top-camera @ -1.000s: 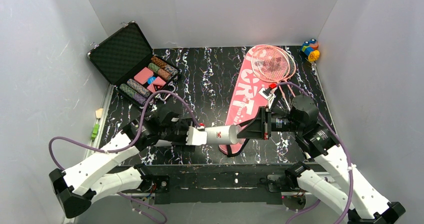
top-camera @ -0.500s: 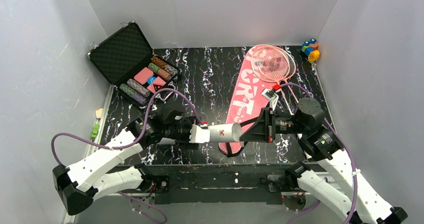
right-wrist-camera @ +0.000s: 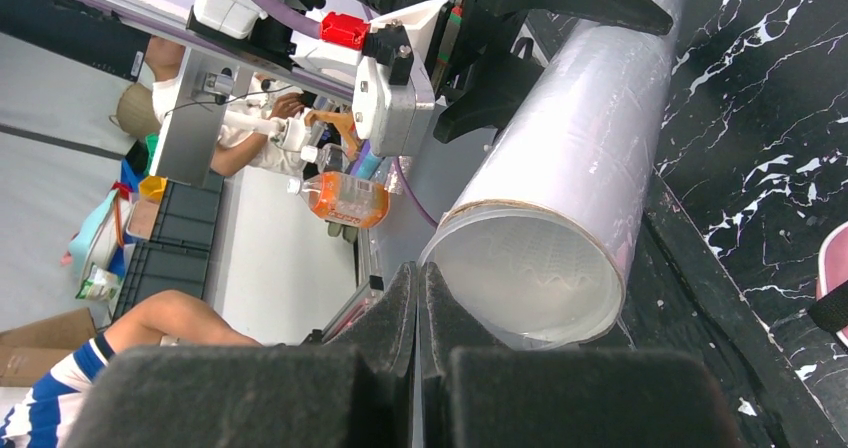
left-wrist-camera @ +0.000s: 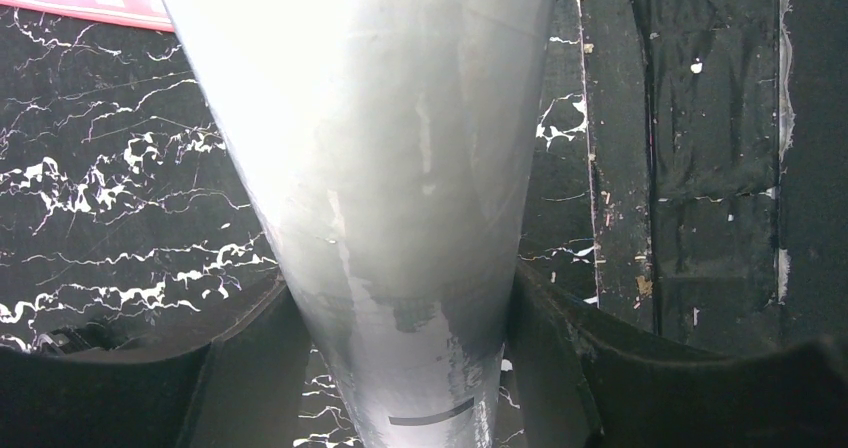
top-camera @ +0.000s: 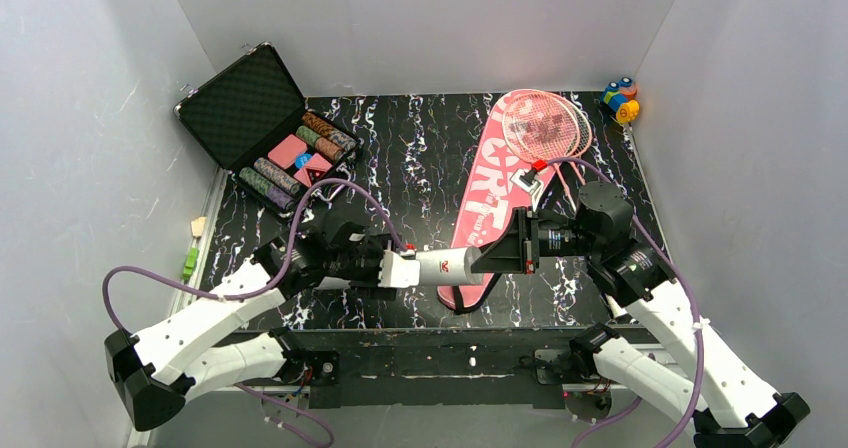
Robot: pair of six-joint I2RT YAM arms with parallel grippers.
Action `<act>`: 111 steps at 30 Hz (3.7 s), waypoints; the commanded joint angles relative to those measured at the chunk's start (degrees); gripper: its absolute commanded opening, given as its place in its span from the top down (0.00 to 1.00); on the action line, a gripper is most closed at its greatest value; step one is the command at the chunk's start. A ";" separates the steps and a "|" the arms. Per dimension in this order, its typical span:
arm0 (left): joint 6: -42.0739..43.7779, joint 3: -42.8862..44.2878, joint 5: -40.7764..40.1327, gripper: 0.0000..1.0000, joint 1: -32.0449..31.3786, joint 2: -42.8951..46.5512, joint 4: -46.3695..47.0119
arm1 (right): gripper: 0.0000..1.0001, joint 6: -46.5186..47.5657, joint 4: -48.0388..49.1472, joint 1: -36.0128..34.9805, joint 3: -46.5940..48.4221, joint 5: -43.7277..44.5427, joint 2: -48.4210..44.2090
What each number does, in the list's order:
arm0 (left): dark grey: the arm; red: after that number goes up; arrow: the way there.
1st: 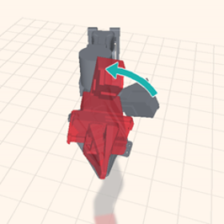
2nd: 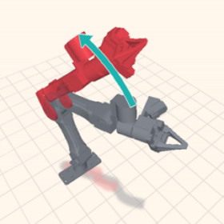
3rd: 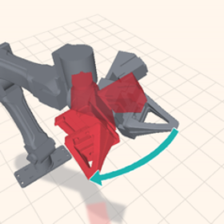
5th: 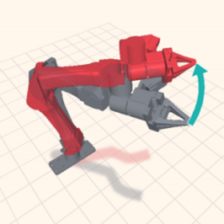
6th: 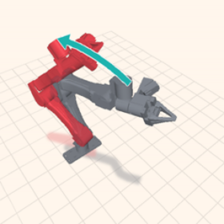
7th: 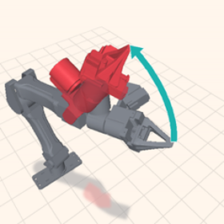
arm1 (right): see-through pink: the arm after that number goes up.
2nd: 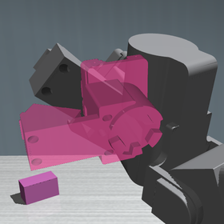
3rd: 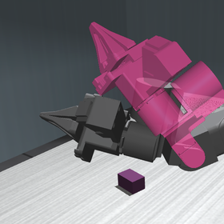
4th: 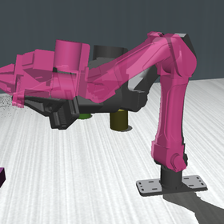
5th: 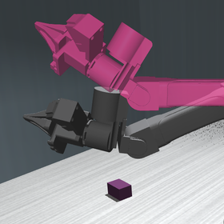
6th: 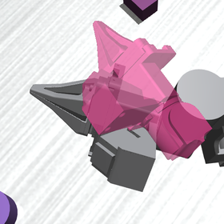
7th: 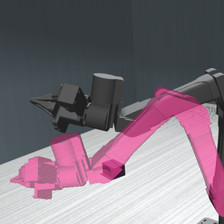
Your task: Pack up the badminton gear
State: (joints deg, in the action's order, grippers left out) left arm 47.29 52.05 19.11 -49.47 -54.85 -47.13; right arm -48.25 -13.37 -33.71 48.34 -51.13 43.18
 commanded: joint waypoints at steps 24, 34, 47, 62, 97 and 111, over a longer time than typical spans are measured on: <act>0.05 -0.87 1.60 0.50 -0.80 1.77 3.44 | 0.99 6.17 -9.51 -1.42 5.79 7.82 -0.61; -0.07 -0.85 0.84 0.50 -0.80 1.42 3.07 | 0.99 9.56 -14.82 -4.31 12.28 12.91 1.12; -0.22 -0.87 1.11 0.50 -0.80 1.58 2.99 | 0.99 10.38 -16.49 -4.43 12.22 14.45 0.95; -0.22 -1.25 0.84 0.49 -0.80 1.65 3.53 | 0.99 4.79 -8.69 -6.92 6.08 12.62 -0.58; -0.47 -0.73 1.10 0.49 -0.80 2.28 3.24 | 0.69 4.24 -4.07 -9.26 3.19 17.28 -1.42; -1.39 -1.01 1.34 0.50 -0.80 2.68 3.10 | 0.52 7.23 -13.30 -8.94 8.14 22.54 -4.89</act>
State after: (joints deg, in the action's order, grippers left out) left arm 46.26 50.94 18.92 -50.02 -54.00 -45.84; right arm -43.31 -23.35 -42.76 52.29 -31.68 40.21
